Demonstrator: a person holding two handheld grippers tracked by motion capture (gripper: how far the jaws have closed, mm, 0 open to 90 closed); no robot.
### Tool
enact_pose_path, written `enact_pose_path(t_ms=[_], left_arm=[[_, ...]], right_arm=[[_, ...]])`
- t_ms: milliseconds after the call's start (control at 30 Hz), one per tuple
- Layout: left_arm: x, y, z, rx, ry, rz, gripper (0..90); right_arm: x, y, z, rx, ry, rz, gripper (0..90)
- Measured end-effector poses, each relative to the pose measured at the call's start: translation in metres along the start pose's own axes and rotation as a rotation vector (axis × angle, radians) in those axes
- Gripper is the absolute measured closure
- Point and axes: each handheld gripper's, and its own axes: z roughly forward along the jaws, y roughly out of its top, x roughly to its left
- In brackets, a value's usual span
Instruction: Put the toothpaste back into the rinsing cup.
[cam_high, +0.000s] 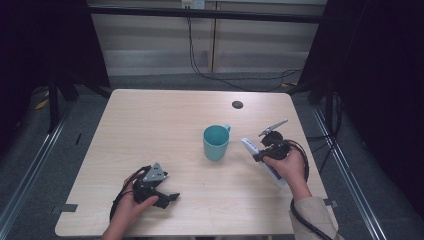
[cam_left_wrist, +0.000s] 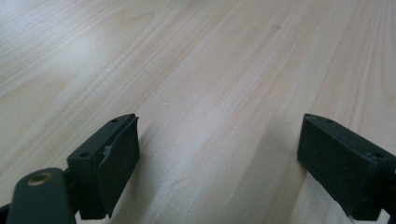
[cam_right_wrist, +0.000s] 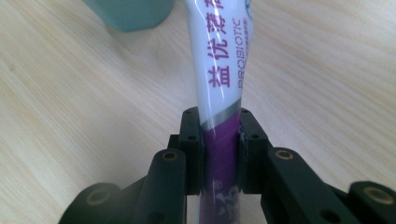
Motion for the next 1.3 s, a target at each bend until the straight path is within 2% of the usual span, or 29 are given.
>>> enact_pose_path(t_ms=[600,833,1000,1133,1300], left_arm=[[0.0,0.0,0.0,-0.001,0.0,-0.001,12.7],[0.0,0.0,0.0,0.0,0.0,0.0,12.7],[0.0,0.0,0.0,-0.001,0.0,-0.001,12.7],[0.0,0.0,0.0,0.0,0.0,-0.001,12.7],[0.0,0.0,0.0,0.0,0.0,-0.001,12.7]], right_arm=[[0.009,0.01,-0.018,-0.136,0.022,-0.005,76.0],[0.011,0.013,-0.025,-0.194,0.051,0.001,76.0],[0.013,0.015,-0.031,-0.211,0.049,0.003,76.0],[0.013,0.016,-0.034,-0.252,0.074,0.019,76.0],[0.015,0.019,-0.038,-0.285,0.077,0.012,76.0]])
